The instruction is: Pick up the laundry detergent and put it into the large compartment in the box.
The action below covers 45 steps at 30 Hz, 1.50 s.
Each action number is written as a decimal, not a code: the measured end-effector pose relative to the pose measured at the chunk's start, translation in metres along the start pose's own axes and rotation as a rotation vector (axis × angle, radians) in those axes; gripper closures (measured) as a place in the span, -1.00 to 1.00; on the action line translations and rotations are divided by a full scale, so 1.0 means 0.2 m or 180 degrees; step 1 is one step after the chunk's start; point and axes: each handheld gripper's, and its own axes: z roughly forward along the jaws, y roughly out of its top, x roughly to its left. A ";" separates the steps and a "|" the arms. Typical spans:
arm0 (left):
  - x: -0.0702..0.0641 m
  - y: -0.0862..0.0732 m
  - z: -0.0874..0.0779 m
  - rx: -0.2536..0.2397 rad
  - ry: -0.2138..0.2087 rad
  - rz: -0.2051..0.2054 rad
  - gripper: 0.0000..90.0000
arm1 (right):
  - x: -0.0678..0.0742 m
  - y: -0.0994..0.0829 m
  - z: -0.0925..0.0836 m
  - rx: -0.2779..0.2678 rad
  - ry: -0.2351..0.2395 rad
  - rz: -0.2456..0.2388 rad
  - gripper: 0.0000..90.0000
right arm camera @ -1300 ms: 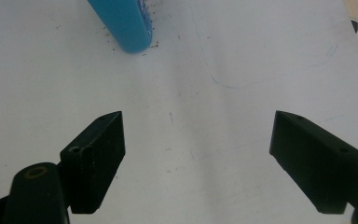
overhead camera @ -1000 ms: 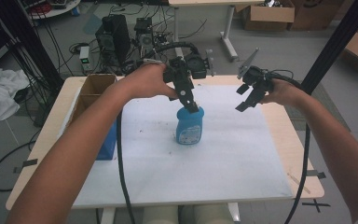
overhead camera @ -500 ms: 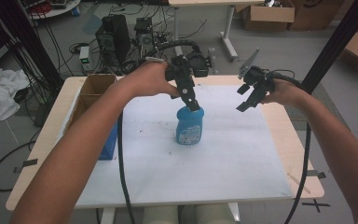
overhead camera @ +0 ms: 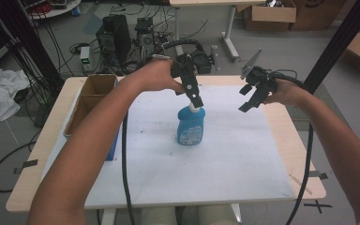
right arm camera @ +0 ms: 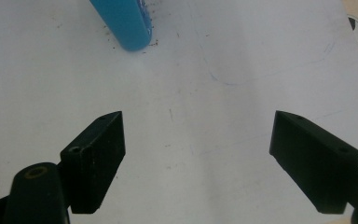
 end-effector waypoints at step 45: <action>0.06 -0.03 0.40 0.0256 -0.0112 0.0201 -0.58 | -0.01 0.00 0.01 0.0009 0.0004 0.0022 -0.60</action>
